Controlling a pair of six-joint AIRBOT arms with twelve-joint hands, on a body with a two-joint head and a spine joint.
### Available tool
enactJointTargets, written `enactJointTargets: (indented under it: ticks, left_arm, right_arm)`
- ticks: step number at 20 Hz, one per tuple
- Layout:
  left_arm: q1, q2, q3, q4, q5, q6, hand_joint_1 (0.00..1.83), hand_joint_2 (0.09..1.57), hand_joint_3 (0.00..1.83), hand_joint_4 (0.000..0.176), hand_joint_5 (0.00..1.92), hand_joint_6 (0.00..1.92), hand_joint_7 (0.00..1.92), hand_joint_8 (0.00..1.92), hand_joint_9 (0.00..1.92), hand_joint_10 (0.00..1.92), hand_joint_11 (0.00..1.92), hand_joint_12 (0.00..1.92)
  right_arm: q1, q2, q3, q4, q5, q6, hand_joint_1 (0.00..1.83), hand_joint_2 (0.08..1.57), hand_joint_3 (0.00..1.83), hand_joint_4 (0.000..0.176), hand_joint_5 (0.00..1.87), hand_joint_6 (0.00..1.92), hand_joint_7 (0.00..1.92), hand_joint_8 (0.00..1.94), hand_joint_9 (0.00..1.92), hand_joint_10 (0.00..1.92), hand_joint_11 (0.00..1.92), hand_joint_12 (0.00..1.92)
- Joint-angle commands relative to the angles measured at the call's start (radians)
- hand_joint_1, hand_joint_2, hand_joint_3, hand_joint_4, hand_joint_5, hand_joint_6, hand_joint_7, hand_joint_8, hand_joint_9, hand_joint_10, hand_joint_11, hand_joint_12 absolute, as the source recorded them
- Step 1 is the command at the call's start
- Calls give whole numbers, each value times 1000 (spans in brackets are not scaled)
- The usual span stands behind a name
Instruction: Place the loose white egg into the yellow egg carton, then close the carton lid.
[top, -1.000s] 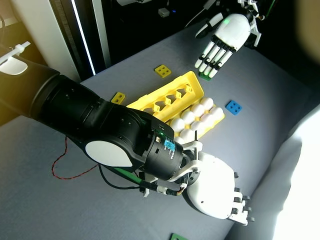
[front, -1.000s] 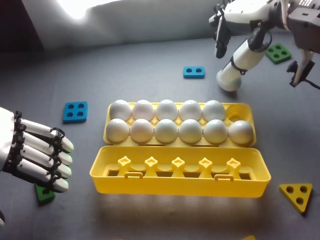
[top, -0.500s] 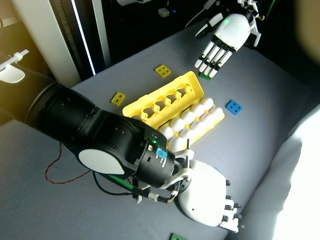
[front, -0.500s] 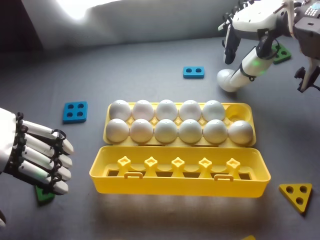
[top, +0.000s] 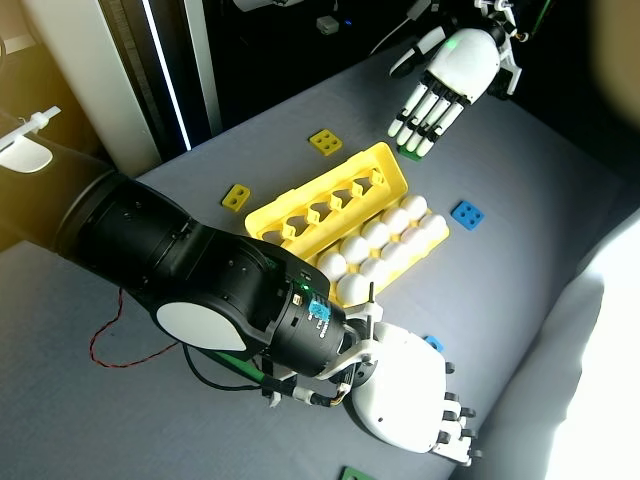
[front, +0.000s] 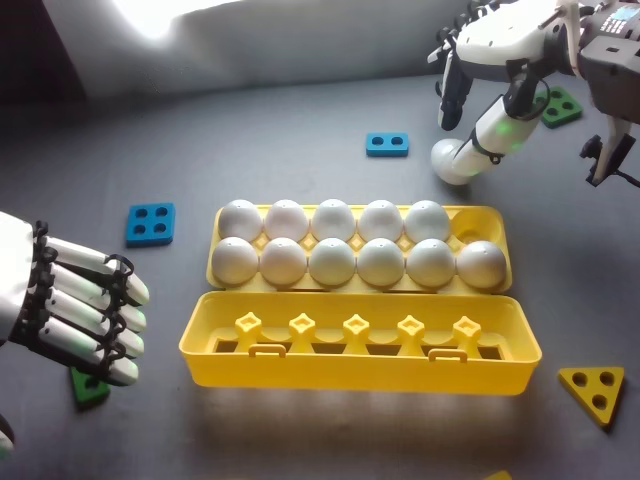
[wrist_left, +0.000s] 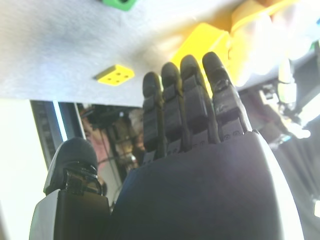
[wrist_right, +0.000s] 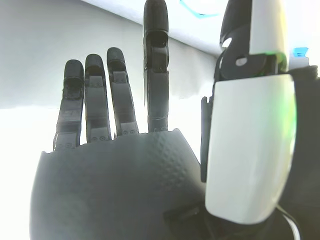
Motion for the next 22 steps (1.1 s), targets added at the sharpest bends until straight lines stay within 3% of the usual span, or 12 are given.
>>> enactJointTargets:
  ticks: [1,2,8,9,10,11,12,16,17,19,20,22]
  left_arm:
    - [-2,10,4,-64,-56,-2,0,1247,0,0,386,0,349,0,292,0,0,504]
    - [-2,10,4,-64,-56,-2,0,1246,0,0,384,0,347,0,291,0,0,503]
    - [-2,9,4,-64,-56,-2,0,1248,0,0,387,1,353,2,297,2,0,507]
    - [-2,9,4,-64,-56,-2,0,1246,0,0,387,1,356,3,302,4,0,508]
    - [-2,9,4,-64,-56,-2,0,1244,0,0,387,1,357,2,301,3,0,507]
    - [-2,9,4,-64,-56,-2,0,1244,0,0,383,1,353,1,294,1,0,483]
    - [-2,9,4,-64,-56,-2,0,1241,0,0,377,0,348,0,290,0,0,474]
    - [-2,10,4,-64,-56,-2,0,1243,0,0,372,0,346,0,291,0,0,494]
    - [-2,10,4,-64,-56,-2,0,1242,0,0,364,0,333,0,274,1,0,455]
    - [-2,9,4,-64,-56,-2,0,1237,0,0,371,3,336,2,276,3,0,457]
    - [-2,8,4,-64,-56,-2,0,1234,0,0,390,3,357,4,295,4,0,494]
    - [-2,8,4,-64,-56,-2,0,1247,3,0,374,0,330,1,270,0,0,450]
  right_arm:
    - [13,13,6,9,92,0,896,842,0,62,1003,4,298,6,240,9,0,491]
    - [10,13,6,13,90,0,867,846,0,81,1001,2,290,1,236,4,0,521]
    - [-3,12,3,23,87,0,872,854,0,81,995,0,285,1,223,0,0,552]
    - [-4,12,3,23,88,0,884,851,0,74,1001,3,290,3,224,1,0,566]
    - [-5,12,3,23,87,0,877,851,0,80,1006,2,292,0,221,0,0,518]
    - [-6,12,2,23,87,0,885,848,0,67,1013,1,292,0,222,0,0,441]
    - [-8,12,2,24,86,0,884,848,1,65,1011,0,293,0,221,0,0,424]
    - [-23,12,2,24,86,0,880,847,0,70,1004,2,300,2,216,1,0,421]
    - [-24,12,2,24,87,0,869,848,0,80,1004,2,302,3,216,1,0,420]
    - [-24,11,2,24,88,0,871,847,0,75,1006,2,289,0,197,0,0,416]
    - [-24,9,2,24,89,0,856,845,0,93,1007,1,292,0,196,0,0,449]
    - [-24,5,2,24,89,0,861,845,0,81,1010,2,302,0,197,1,0,383]
